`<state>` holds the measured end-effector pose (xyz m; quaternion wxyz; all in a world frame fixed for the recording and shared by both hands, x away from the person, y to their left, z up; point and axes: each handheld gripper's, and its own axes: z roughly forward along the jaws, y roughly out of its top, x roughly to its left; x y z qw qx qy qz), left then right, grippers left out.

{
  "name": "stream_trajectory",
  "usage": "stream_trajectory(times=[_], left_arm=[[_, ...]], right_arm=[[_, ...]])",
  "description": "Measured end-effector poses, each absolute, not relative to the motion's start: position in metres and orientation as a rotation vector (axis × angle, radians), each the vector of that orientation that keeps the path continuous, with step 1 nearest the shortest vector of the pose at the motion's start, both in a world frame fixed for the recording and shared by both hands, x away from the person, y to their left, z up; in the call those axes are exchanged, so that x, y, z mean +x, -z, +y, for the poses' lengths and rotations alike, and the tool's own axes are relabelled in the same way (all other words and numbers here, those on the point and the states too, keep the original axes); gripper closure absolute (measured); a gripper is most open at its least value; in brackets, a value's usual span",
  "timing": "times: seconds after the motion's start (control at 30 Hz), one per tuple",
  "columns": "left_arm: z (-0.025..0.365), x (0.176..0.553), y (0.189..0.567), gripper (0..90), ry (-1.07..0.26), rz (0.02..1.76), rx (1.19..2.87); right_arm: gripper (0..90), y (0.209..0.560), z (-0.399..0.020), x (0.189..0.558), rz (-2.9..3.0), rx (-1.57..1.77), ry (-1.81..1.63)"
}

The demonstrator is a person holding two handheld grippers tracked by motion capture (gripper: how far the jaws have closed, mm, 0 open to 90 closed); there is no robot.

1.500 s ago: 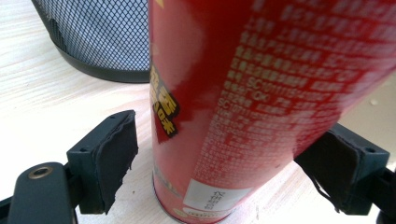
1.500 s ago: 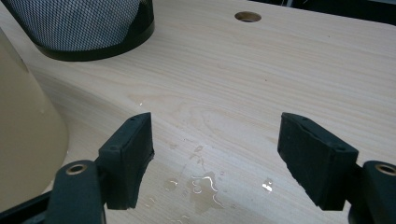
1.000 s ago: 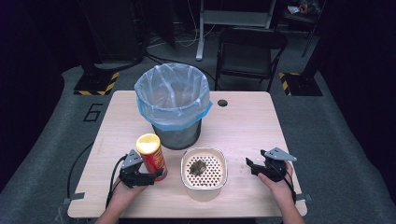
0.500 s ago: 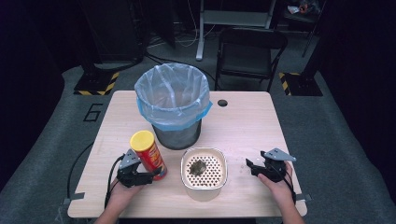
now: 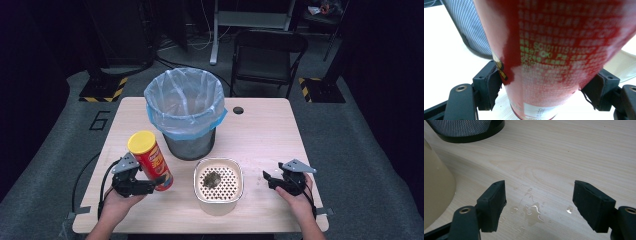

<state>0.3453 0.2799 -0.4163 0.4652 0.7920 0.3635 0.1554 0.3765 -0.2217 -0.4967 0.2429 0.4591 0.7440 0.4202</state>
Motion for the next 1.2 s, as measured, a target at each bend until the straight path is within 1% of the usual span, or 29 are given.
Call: stream_trajectory(times=[0.1,0.13,0.17,0.2,0.27,0.33,0.37,0.63,0.7,0.77,1.07,1.2], left_arm=[[0.278,0.345,0.396,23.9,-0.386,0.873,1.974],[0.278,0.345,0.396,23.8,-0.386,0.873,1.974],[0.277,0.346,0.379,23.8,-0.393,0.861,1.986],[0.277,0.346,0.379,23.8,-0.393,0.861,1.986],[0.274,0.348,0.360,23.8,-0.393,0.859,1.991],[0.274,0.350,0.353,23.9,-0.390,0.857,1.993],[0.273,0.352,0.341,23.8,-0.389,0.863,1.986],[0.269,0.360,0.283,23.8,-0.400,0.846,1.989],[0.268,0.361,0.277,23.8,-0.398,0.847,1.985],[0.266,0.363,0.259,23.9,-0.406,0.842,1.993],[0.261,0.371,0.220,23.9,-0.452,0.829,1.993],[0.258,0.375,0.212,23.8,-0.457,0.823,2.014]], right_arm=[[26.2,0.497,-0.220,0.376,2.044,1.239,-1.146],[26.2,0.497,-0.220,0.376,2.044,1.239,-1.146],[26.2,0.497,-0.219,0.376,2.045,1.239,-1.146],[26.2,0.497,-0.219,0.376,2.045,1.239,-1.146],[26.2,0.497,-0.219,0.376,2.048,1.233,-1.147],[26.2,0.497,-0.219,0.376,2.050,1.239,-1.143],[26.2,0.497,-0.219,0.376,2.051,1.239,-1.144],[26.2,0.498,-0.220,0.376,2.054,1.235,-1.141],[26.2,0.498,-0.219,0.376,2.050,1.242,-1.141],[26.2,0.498,-0.220,0.376,2.060,1.231,-1.138],[26.2,0.499,-0.219,0.376,2.054,1.254,-1.133],[26.2,0.500,-0.220,0.377,2.061,1.246,-1.132]])
